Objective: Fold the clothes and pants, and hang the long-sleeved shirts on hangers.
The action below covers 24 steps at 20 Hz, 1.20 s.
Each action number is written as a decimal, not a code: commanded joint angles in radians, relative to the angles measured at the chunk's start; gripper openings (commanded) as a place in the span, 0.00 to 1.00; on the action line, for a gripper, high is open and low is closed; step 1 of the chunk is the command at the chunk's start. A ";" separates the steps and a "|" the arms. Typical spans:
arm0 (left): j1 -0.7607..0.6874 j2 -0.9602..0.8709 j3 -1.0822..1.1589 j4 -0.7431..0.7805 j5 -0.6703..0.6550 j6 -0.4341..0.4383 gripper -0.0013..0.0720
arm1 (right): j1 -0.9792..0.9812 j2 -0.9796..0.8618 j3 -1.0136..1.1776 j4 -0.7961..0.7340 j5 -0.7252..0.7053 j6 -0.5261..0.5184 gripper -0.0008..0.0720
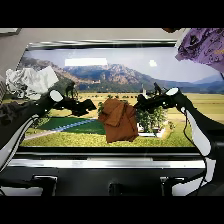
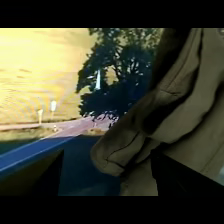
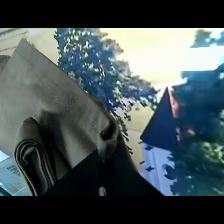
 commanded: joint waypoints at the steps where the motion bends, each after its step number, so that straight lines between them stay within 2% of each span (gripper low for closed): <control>1: -0.013 -0.061 -0.028 -0.178 0.032 0.116 0.86 | 0.001 0.014 0.001 -0.032 0.018 0.027 0.05; 7: -0.024 -0.066 -0.029 -0.169 -0.044 0.113 0.83 | 0.001 0.014 0.001 -0.032 0.022 0.035 0.05; 13: -0.050 -0.092 -0.029 -0.169 -0.040 0.084 0.83 | 0.001 0.031 0.001 -0.034 0.019 0.035 0.05; 14: -0.056 -0.102 -0.029 -0.169 -0.040 0.079 0.80 | 0.001 0.039 0.001 -0.040 0.012 0.035 0.05; 15: -0.061 -0.113 -0.029 -0.169 -0.040 0.076 0.52 | 0.001 0.049 0.001 -0.048 0.008 0.035 0.05; 16: -0.063 -0.121 -0.029 -0.170 -0.033 0.076 0.32 | 0.001 0.059 0.001 -0.056 0.006 0.036 0.05; 18: -0.068 -0.125 -0.028 -0.170 -0.010 0.054 0.06 | 0.001 0.075 0.001 -0.061 0.009 0.039 0.05; 22: -0.054 -0.085 0.030 -0.109 -0.004 0.053 0.04 | 0.000 0.147 0.003 -0.098 -0.009 0.039 0.05; 24: -0.028 -0.014 0.095 0.043 -0.008 0.044 0.04 | 0.000 0.213 0.052 -0.257 -0.003 0.106 0.05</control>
